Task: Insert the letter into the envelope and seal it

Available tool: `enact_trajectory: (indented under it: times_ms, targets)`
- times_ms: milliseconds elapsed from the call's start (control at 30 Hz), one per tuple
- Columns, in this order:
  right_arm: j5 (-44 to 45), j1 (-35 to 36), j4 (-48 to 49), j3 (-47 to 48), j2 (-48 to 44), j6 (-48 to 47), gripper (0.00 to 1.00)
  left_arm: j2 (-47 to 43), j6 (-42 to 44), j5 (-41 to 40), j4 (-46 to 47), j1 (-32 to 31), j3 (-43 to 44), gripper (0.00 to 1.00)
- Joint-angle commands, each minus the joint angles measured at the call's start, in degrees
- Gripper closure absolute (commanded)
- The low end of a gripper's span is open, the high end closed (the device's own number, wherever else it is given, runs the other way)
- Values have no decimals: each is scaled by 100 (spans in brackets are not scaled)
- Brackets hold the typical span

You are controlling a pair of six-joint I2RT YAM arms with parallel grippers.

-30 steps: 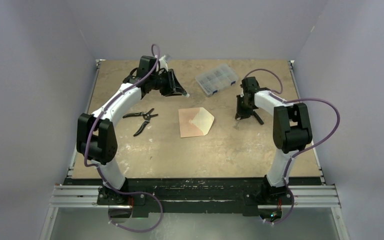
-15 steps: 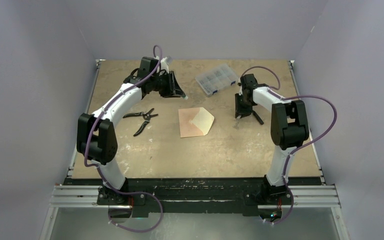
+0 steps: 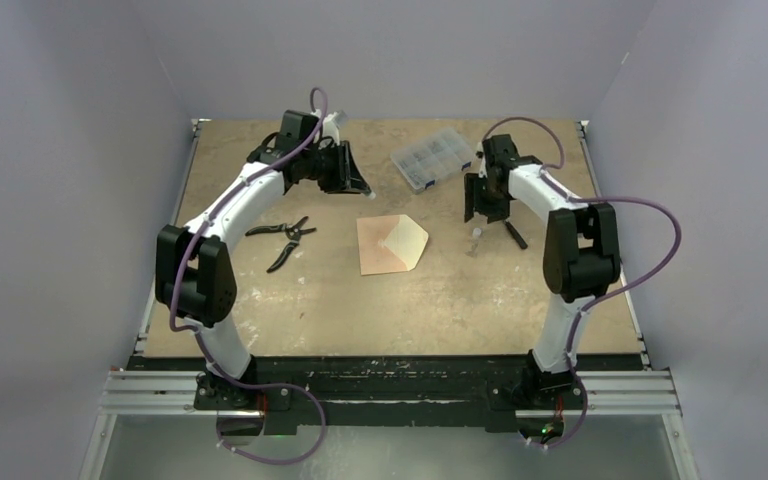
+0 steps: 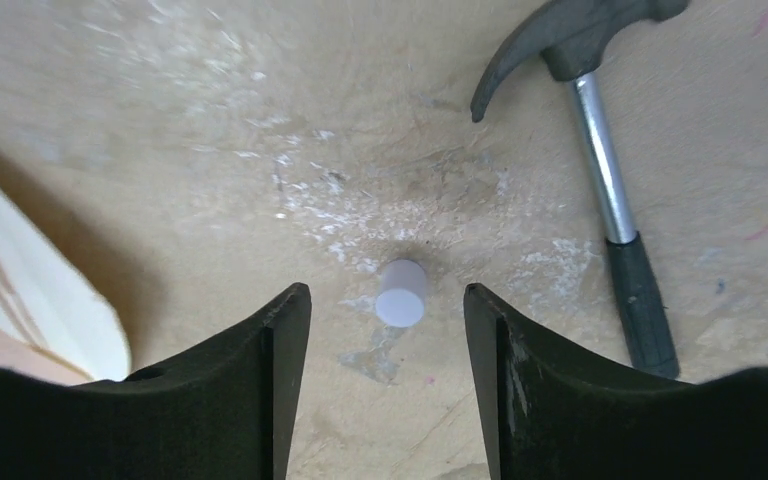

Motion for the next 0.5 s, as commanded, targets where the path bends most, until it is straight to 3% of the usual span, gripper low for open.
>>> enact_trajectory:
  times_ms: [0,133,233,367,467]
  targets:
    - [146,29,296,560,-1012,124,39,0,227,283,132,-57,355,100]
    - [-848,75,1554,58,-1954,-502,38,25,219,683,387,-104,481,100]
    - [-2161,341,2019,-107,-2367,-1014,35,-16,170,837,523,-140,472,100]
    - [-3054,1107,2631,-220,-2625,-1339,31,-116,23,1307,793,-143,342,100]
    - [-3839,1245,2775,-95,-2507,-1279,29,-229,-28,1901,1152,-143,175,100]
